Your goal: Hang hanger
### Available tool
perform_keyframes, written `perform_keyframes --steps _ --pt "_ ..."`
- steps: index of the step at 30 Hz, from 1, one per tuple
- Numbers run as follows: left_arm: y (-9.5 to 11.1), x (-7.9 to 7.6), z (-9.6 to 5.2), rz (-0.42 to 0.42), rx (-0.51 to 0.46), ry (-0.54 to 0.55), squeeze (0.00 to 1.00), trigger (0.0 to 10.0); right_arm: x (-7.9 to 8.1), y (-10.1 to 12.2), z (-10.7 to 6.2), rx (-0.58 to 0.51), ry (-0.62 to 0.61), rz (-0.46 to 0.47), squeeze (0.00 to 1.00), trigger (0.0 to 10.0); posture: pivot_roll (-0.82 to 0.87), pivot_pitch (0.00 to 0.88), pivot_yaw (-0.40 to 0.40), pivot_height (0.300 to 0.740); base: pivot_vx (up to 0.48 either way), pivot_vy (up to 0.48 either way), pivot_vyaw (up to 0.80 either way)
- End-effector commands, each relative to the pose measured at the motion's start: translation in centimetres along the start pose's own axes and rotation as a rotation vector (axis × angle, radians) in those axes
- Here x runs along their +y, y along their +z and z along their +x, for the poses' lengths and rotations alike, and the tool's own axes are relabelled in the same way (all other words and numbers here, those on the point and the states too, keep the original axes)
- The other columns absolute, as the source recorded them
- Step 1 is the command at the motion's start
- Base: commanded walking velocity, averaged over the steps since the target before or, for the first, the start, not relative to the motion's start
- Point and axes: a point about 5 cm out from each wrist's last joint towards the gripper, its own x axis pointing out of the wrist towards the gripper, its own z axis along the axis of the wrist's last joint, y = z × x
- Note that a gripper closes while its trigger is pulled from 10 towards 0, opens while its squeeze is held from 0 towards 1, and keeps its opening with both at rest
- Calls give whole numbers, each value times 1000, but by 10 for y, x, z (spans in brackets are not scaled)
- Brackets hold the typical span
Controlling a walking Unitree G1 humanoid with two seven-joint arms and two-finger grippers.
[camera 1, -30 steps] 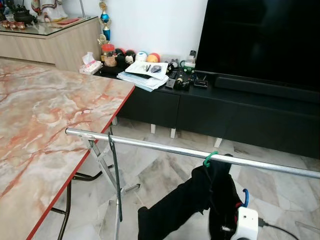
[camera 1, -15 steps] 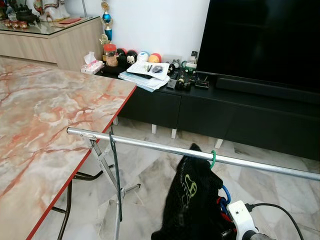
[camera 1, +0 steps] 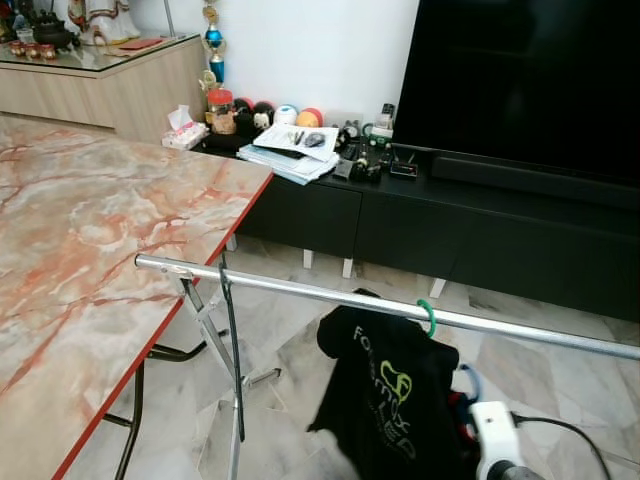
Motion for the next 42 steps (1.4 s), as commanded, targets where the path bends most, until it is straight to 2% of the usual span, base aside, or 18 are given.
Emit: perform_keyframes --steps 1,2,3,4,5,6,14,20,24,32,37,42 --pt "-10 -5 -1 13 40 -16 0 10000 1 3 1 -26 -46 95 0 0 153 0 -34 740 0 0 0" --pt "-10 -5 -1 12 39 -15 0 10000 4 2 1 -24 -48 111 0 0 153 0 -34 740 0 0 0" --pt "-10 -4 -2 13 40 -11 0 10000 11 0 2 -20 -38 93 0 2706 151 0 -32 740 0 0 0" --pt "-11 -4 -2 12 41 -7 0 10000 17 -1 3 -19 -26 71 0 8824 151 0 -31 740 0 0 0" --pt "-11 -4 -2 18 44 -7 0 10000 26 -2 3 -18 0 53 0 10000 152 0 -28 740 0 0 0" --pt "-12 -4 -2 25 47 -7 0 10000 35 -1 4 -37 17 41 0 10000 153 0 -26 740 0 0 0" --pt "-15 -4 -3 22 51 -12 0 10000 39 18 7 -137 -18 117 0 10000 150 0 -12 740 0 0 0" --pt "-18 -5 -4 18 56 -15 0 10000 34 31 6 -203 -70 140 0 10000 139 0 3 740 0 0 0" --pt "-19 -5 -4 23 61 -19 0 10000 33 31 6 -219 -105 171 0 10000 135 0 12 740 0 0 0" --pt "-21 -5 -5 17 56 -22 0 10000 36 34 5 -265 -101 172 0 10000 136 0 12 740 0 0 0" --pt "-21 -5 -5 11 50 -15 0 10000 29 37 5 -272 -163 141 0 10000 132 0 7 740 -247 0 0" --pt "-22 -5 -5 2 51 -10 0 10000 24 39 5 -279 -173 151 0 10000 133 0 2 740 -287 0 0"
